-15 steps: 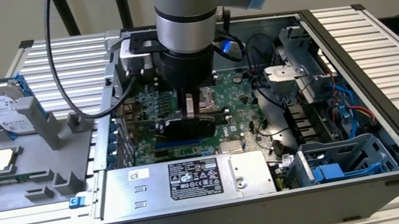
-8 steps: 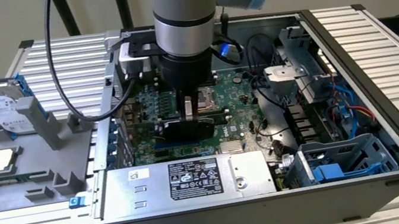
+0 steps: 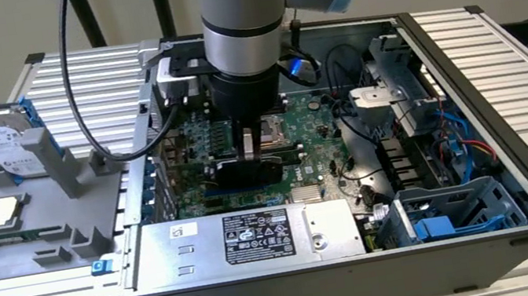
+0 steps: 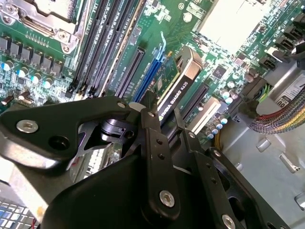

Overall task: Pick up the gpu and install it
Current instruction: 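Insert the gpu into the slot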

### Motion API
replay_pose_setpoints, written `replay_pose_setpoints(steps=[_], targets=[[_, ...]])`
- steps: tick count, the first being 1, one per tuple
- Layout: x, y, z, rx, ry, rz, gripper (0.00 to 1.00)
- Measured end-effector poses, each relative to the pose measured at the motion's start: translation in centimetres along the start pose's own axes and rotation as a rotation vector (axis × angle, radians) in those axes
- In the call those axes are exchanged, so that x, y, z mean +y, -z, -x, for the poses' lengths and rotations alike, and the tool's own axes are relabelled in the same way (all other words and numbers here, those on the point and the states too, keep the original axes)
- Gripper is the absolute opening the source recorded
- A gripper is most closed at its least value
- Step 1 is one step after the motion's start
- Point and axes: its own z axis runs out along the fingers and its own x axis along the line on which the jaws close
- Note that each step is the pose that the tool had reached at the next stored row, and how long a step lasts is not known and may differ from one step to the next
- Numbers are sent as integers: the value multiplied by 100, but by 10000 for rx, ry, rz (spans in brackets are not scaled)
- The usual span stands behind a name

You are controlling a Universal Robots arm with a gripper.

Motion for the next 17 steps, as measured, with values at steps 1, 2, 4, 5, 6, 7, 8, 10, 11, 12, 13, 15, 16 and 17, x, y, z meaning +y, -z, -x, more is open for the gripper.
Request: replay_pose_setpoints(steps=[1, 2, 4, 5, 6, 7, 8, 10, 11, 12, 13, 15, 16, 17], targets=[[1, -1, 1, 0, -1, 0, 0], [3, -2, 1, 0, -2, 0, 0], [7, -3, 1, -1, -1, -1, 0], [8, -3, 1, -2, 0, -1, 0], [8, -3, 1, -2, 0, -1, 0], [8, -3, 1, -2, 0, -1, 0], [9, -3, 0, -1, -1, -1, 0], [9, -3, 1, -1, -1, 0, 0], [9, -2, 0, 0, -1, -1, 0], [9, -3, 1, -1, -1, 0, 0], [10, -2, 0, -1, -1, 0, 0], [10, 4, 0, -2, -1, -1, 0], [10, 8, 0, -1, -2, 0, 0], [10, 10, 1, -2, -1, -1, 0]])
